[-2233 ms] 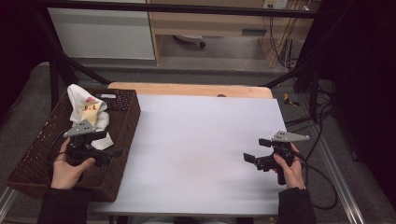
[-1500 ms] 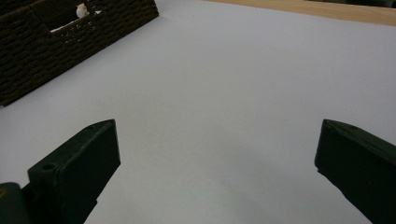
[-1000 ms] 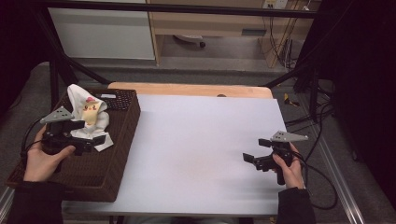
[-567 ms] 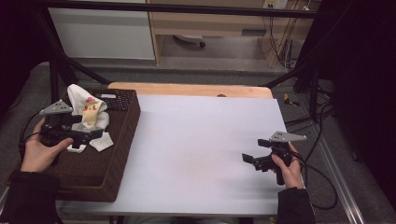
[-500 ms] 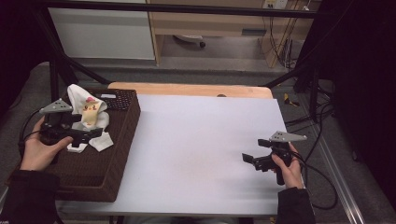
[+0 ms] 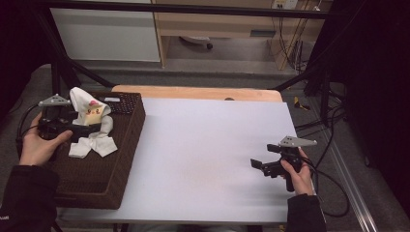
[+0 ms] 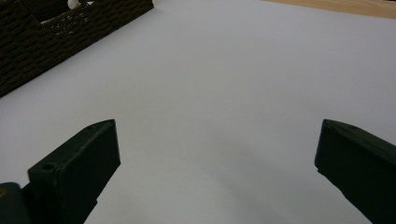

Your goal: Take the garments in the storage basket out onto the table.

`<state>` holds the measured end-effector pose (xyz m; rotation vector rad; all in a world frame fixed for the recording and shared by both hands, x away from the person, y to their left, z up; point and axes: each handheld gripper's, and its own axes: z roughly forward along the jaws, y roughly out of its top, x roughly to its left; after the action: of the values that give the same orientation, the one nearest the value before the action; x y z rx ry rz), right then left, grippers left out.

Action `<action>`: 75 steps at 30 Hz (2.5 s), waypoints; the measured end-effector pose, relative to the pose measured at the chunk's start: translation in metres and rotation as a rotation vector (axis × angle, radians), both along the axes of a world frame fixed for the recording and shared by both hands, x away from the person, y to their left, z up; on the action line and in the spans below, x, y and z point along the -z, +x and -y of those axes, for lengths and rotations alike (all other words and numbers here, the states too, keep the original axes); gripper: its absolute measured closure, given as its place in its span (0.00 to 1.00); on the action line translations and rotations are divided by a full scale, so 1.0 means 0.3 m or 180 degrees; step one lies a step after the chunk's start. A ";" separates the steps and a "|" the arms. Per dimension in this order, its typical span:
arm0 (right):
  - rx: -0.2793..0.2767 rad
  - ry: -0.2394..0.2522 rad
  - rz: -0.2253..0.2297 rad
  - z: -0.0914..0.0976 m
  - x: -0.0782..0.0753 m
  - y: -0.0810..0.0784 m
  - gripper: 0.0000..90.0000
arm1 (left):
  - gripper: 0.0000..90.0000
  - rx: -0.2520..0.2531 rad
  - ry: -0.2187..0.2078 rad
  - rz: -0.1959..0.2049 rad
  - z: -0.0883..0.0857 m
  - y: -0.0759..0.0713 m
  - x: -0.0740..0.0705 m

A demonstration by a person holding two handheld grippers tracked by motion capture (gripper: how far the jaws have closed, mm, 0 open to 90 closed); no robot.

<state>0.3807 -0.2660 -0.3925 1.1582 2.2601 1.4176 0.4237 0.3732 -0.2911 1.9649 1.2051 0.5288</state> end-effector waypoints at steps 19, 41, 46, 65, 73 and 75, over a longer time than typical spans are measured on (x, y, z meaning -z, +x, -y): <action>0.0014 -0.0007 0.0002 0.001 0.001 0.001 0.01 | 0.04 -0.0401 0.0315 -0.0162 -0.044 0.120 0.065; 0.0020 -0.0012 -0.0016 0.000 0.007 0.004 0.01 | 0.15 -0.0750 0.0434 -0.0274 -0.119 0.215 0.158; 0.0014 -0.0031 -0.0031 -0.002 0.008 0.004 0.01 | 0.21 -0.0771 0.0524 -0.0208 -0.137 0.242 0.185; 0.0017 -0.0034 -0.0015 0.001 0.008 0.005 0.01 | 0.50 -0.0932 0.0528 -0.0249 -0.188 0.292 0.272; 0.0045 -0.0023 -0.0030 0.006 0.006 0.003 0.01 | 0.79 -0.0948 0.0589 -0.0249 -0.182 0.288 0.269; 0.0038 -0.0026 -0.0023 0.006 0.006 0.003 0.01 | 0.86 -0.0936 0.0585 -0.0239 -0.181 0.281 0.267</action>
<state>0.3817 -0.2678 -0.3944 1.1745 2.2580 1.4005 0.5081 0.4275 -0.3711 1.9837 1.5536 0.7430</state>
